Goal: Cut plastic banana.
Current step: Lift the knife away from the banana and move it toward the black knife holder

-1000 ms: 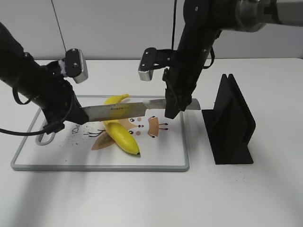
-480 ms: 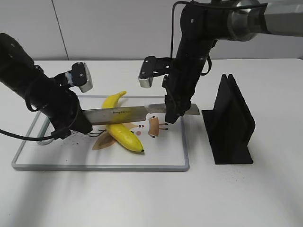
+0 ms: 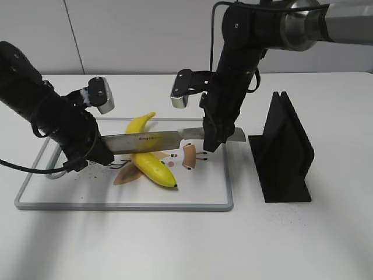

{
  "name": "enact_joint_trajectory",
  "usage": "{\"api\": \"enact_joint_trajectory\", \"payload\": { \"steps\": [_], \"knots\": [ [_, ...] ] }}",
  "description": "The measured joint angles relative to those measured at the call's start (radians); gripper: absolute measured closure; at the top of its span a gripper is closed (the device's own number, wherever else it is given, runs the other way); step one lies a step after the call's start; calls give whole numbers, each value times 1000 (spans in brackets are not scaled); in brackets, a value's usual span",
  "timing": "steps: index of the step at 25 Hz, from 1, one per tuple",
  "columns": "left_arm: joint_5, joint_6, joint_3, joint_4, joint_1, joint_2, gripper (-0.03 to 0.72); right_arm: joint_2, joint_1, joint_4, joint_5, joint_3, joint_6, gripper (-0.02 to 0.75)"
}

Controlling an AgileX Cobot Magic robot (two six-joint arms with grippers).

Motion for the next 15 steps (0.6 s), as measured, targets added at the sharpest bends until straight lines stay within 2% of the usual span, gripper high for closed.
{"api": "enact_joint_trajectory", "payload": {
  "steps": [15],
  "knots": [
    [2, -4, -1, 0, 0, 5, 707, 7, -1, 0, -15, 0, 0, 482]
  ]
}}
